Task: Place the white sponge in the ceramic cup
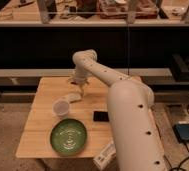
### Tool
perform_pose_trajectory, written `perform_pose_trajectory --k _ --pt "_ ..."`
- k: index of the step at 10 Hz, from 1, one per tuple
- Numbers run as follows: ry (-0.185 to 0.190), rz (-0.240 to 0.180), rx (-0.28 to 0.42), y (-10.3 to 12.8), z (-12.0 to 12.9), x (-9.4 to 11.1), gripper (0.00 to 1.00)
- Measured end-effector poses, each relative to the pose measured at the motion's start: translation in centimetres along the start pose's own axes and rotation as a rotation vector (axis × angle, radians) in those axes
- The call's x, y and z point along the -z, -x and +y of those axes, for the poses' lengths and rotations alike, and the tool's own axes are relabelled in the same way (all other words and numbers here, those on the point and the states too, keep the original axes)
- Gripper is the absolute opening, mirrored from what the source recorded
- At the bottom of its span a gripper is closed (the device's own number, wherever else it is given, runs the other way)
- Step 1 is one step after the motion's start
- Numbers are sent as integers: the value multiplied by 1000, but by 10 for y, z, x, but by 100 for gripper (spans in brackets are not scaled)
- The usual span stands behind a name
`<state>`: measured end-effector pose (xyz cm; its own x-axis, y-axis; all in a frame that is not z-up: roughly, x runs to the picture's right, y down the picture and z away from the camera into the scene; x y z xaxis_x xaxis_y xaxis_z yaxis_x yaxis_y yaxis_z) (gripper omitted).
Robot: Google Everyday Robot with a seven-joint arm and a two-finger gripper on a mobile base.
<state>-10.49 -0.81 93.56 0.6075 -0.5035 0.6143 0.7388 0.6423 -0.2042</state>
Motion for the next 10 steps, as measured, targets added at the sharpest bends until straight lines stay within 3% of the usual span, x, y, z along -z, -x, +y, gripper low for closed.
perform_pose_trajectory --k 2,4,7,8,10 --pt "4 -10 -51 0 5 -8 80" --pt "-12 16 -86 3 8 -20 80" --pt "-61 -3 -284 -2 21 -36 80" --pt "-77 -9 -319 -2 23 -40 80" --pt "-114 -53 -314 -6 21 -48 80"
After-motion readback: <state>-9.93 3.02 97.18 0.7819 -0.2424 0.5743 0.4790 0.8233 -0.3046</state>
